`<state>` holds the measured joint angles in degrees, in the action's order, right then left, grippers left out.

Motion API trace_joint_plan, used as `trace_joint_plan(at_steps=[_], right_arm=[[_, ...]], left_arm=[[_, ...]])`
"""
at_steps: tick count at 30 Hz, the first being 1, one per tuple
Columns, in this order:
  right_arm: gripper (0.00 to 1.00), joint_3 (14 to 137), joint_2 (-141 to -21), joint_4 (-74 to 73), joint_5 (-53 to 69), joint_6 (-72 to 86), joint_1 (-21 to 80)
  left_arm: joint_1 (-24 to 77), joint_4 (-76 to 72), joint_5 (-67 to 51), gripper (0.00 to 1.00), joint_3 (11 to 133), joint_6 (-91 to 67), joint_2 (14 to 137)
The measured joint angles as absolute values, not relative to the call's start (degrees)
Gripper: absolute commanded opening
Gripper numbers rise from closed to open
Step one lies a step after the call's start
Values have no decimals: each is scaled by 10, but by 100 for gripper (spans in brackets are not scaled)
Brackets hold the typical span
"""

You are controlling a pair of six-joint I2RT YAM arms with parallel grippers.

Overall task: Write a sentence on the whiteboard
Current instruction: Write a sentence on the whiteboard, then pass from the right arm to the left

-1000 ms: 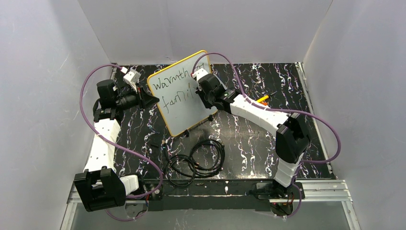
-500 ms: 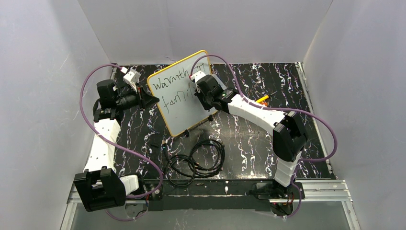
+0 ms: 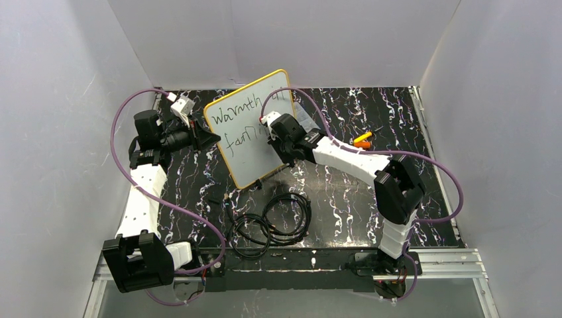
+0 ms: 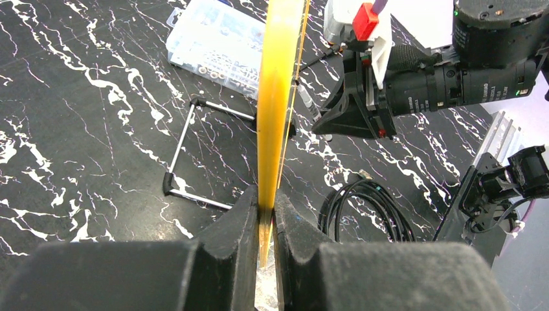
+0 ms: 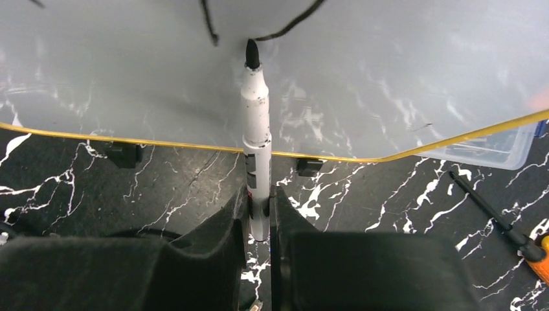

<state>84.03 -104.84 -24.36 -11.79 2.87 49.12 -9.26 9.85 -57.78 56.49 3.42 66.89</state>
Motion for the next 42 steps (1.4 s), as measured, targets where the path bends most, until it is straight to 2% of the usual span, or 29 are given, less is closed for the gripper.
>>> trace_joint_plan(at_steps=[10, 15, 19, 24, 25, 27, 34, 42], right_arm=[[1, 831, -1039, -245, -110, 31, 500], [1, 808, -975, -265, -111, 39, 500], [1, 797, -897, -288, -130, 43, 501], [1, 794, -816, -307, -133, 43, 500], [1, 792, -805, -310, -127, 43, 500], [1, 785, -788, -319, -113, 44, 500], [1, 740, -746, -352, -50, 46, 500], [1, 695, -690, -354, 8, 53, 500]], left_arm=[[-93, 98, -578, 1, 565, 34, 668], [-92, 99, -573, 23, 562, 29, 664], [-91, 106, -570, 48, 561, 21, 655], [-90, 107, -565, 65, 560, 9, 635], [-90, 109, -562, 80, 560, 8, 630], [-90, 111, -554, 88, 560, 6, 618], [-90, 136, -466, 91, 560, -15, 547], [-87, 222, -339, 87, 621, -53, 475]])
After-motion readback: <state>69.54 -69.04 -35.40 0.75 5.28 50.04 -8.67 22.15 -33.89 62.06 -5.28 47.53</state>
